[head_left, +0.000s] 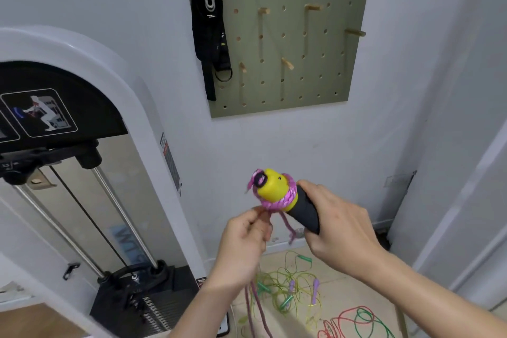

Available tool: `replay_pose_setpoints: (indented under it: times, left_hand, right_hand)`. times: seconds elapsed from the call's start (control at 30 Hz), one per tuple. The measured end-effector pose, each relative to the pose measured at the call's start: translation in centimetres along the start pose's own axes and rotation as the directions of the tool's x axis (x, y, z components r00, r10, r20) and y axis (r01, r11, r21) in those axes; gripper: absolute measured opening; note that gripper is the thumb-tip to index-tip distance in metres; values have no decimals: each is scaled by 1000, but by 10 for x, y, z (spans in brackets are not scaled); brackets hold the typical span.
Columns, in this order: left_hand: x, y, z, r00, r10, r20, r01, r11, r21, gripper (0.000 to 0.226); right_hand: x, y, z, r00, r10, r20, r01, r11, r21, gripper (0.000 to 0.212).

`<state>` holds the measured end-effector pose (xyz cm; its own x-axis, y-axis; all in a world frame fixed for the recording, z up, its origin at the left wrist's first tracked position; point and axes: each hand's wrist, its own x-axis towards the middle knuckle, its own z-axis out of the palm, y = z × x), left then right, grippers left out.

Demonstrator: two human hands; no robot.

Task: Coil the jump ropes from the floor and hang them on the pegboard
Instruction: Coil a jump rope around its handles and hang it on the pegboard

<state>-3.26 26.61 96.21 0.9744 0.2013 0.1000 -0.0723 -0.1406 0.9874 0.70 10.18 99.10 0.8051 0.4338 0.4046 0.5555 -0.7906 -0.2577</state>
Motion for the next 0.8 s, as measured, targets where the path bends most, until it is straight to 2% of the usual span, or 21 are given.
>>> replay_pose_setpoints:
  times: [0.03,0.07,0.13,0.17,0.2,0.27,0.37,0.4,0.47,0.53,0.6,0.67,0.73,0.8]
  left_hand:
    - [-3,-4,-1,997,78,26,-81,980,184,37]
    - [-6,-7,-2,984,160,78,-178,900,398,32]
    - [-10,0,0,952,234,196,-301,607,735,23]
    - [-11,6,1,944,241,228,-318,464,827,22]
    - [-12,12,1,935,235,265,-335,346,876,22]
    - [-12,25,1,913,203,354,-391,187,901,18]
    - [-4,39,-10,879,200,432,-458,103,883,15]
    - [-1,42,-15,870,198,452,-474,81,877,18]
    - [1,50,-20,857,189,479,-497,62,865,24]
    - [-1,61,-23,845,202,496,-522,104,847,25]
    - [-1,73,-28,845,195,497,-531,204,823,21]
    - [3,86,-36,858,160,489,-514,308,801,18]
    - [11,96,-43,871,108,479,-477,419,773,21]
    - [19,100,-48,882,61,466,-418,558,717,18]
  right_hand:
    - [2,1,0,1000,26,9,-26,999,-28,56]
    - [4,3,2,1000,20,23,-18,995,-100,53]
    - [4,2,6,998,5,68,12,967,-254,52]
    - [4,3,10,995,19,94,12,948,-317,53]
    - [4,4,14,993,13,114,31,929,-369,55]
    - [7,4,16,991,-7,134,63,909,-412,58]
    - [12,7,14,988,-65,142,121,892,-436,58]
    - [13,3,9,981,-65,184,142,884,-445,57]
    - [11,-4,1,951,-61,303,209,849,-486,52]
    - [9,2,2,948,-99,301,246,829,-502,42]
    - [5,-1,-3,912,-120,393,339,758,-557,39]
    - [-2,-1,-5,876,-214,432,448,692,-567,32]
    - [-7,-2,-8,841,-361,403,537,650,-538,28]
    - [-8,-10,-21,813,-498,303,579,633,-513,31]
